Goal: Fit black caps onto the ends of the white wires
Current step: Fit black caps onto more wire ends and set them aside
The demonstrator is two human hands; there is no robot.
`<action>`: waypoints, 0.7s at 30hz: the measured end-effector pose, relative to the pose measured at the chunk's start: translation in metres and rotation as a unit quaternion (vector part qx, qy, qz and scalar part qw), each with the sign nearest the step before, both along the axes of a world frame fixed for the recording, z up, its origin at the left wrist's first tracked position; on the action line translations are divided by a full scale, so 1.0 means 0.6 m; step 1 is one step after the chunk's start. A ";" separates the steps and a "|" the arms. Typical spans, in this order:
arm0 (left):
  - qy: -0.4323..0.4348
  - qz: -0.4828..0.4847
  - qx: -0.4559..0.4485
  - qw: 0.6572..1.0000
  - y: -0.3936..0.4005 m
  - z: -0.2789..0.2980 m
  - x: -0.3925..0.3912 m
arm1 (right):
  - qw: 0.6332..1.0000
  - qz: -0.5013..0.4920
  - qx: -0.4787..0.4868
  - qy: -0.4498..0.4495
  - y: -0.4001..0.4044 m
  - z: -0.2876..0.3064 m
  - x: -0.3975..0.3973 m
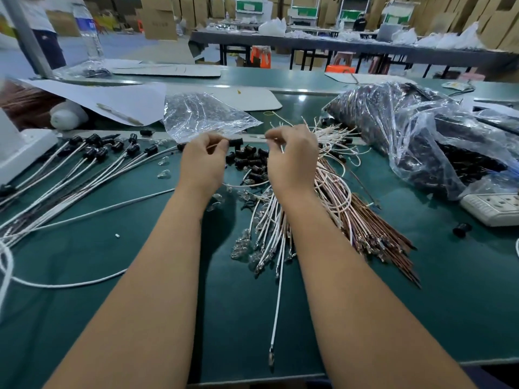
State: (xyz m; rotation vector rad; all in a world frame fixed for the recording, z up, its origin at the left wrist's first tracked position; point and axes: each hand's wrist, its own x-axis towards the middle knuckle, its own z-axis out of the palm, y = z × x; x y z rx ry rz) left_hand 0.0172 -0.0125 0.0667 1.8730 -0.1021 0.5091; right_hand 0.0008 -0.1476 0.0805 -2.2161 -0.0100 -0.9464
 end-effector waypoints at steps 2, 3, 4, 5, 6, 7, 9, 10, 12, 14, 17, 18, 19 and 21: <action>0.005 -0.003 0.021 1.000 -0.010 -0.005 0.000 | 1.000 -0.009 0.008 0.012 -0.005 -0.013 0.003; 0.010 -0.008 0.031 0.999 -0.014 -0.008 0.001 | 1.000 -0.020 0.014 0.011 -0.007 -0.015 0.004; 0.017 -0.011 0.039 0.999 -0.017 -0.010 0.000 | 0.999 -0.032 0.018 0.014 -0.008 -0.015 0.003; 0.024 -0.012 0.044 0.999 -0.017 -0.012 0.000 | 0.999 -0.040 0.018 0.022 -0.009 -0.015 0.002; 0.026 -0.013 0.044 0.999 -0.017 -0.013 -0.001 | 0.998 -0.043 0.014 0.032 -0.009 -0.016 0.001; 0.026 -0.014 0.042 0.999 -0.015 -0.013 -0.002 | 0.998 -0.042 0.008 0.042 -0.009 -0.017 -0.001; 0.019 -0.020 0.042 0.999 -0.014 -0.012 -0.006 | 0.998 -0.036 -0.007 0.056 -0.009 -0.019 -0.004; 0.017 -0.027 0.043 0.999 -0.015 -0.010 -0.008 | 0.998 -0.032 -0.016 0.059 -0.008 -0.019 -0.005; 0.013 -0.046 0.046 0.998 -0.018 -0.009 -0.012 | 0.997 -0.024 -0.037 0.060 -0.005 -0.019 -0.007; 0.008 -0.055 0.044 0.997 -0.019 -0.007 -0.013 | 0.997 -0.018 -0.054 0.060 -0.001 -0.019 -0.010; 0.007 -0.053 0.026 0.998 -0.020 -0.007 -0.013 | 0.996 -0.015 -0.052 0.065 -0.001 -0.016 -0.012; 0.006 -0.050 0.027 0.998 -0.020 -0.008 -0.013 | 0.996 -0.012 -0.053 0.069 -0.002 -0.016 -0.013; 0.005 -0.049 0.030 0.998 -0.020 -0.008 -0.012 | 0.996 -0.008 -0.056 0.072 -0.002 -0.015 -0.013; 0.005 -0.046 0.030 0.998 -0.021 -0.009 -0.012 | 0.995 0.005 -0.058 0.075 -0.001 -0.015 -0.014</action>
